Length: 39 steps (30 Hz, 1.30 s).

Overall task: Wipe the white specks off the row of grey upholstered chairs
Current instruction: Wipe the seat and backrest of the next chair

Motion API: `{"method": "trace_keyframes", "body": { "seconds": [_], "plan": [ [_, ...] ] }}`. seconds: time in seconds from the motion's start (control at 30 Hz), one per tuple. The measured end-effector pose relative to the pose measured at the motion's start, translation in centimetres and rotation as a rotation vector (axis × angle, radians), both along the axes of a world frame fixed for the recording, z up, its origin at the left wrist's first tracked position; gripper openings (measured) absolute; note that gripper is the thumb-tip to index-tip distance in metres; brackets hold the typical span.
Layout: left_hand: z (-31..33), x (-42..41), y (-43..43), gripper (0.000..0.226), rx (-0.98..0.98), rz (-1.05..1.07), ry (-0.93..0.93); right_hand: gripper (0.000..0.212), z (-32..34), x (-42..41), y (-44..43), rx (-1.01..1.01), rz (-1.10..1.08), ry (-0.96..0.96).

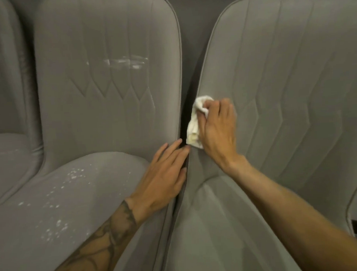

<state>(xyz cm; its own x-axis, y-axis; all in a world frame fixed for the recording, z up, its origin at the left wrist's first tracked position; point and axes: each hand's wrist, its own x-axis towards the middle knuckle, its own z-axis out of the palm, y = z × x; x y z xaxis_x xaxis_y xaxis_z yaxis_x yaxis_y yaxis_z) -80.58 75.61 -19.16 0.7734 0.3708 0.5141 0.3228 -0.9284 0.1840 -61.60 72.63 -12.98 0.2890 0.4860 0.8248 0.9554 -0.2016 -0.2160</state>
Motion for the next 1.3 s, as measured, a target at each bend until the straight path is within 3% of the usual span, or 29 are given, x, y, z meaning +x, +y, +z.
{"method": "trace_keyframes", "body": {
  "seconds": [0.17, 0.3, 0.47, 0.57, 0.77, 1.0, 1.3],
  "plan": [
    [-1.8, -2.9, -3.2, 0.044, -0.075, -0.015, 0.047, 0.017, -5.6, -2.9, -3.0, -0.122, 0.038, 0.094],
    [-3.2, -7.1, -4.7, 0.023, -0.067, 0.070, 0.113, 0.018, -9.5, -5.4, -6.0, -0.377, 0.113, 0.124],
    [-4.4, -12.9, -4.3, 0.025, -0.167, 0.258, 0.183, 0.019, -11.6, -10.0, -7.6, -0.462, 0.283, 0.241],
    [-5.1, -15.7, -2.6, 0.029, -0.191, 0.298, 0.219, 0.018, -12.2, -13.7, -6.2, -0.508, 0.337, 0.201],
    [-6.0, -20.4, 2.6, 0.030, -0.210, 0.260, 0.228, 0.021, -13.1, -16.7, -3.7, -0.592, 0.098, 0.114],
    [-6.5, -22.1, 9.9, 0.032, -0.190, 0.219, 0.247, 0.021, -13.2, -18.3, -3.0, -0.630, -0.019, 0.054],
    [-7.2, -22.9, 11.8, 0.032, -0.213, 0.135, 0.218, 0.019, -13.5, -18.6, -2.7, -0.628, -0.109, 0.026]
  ]
}}
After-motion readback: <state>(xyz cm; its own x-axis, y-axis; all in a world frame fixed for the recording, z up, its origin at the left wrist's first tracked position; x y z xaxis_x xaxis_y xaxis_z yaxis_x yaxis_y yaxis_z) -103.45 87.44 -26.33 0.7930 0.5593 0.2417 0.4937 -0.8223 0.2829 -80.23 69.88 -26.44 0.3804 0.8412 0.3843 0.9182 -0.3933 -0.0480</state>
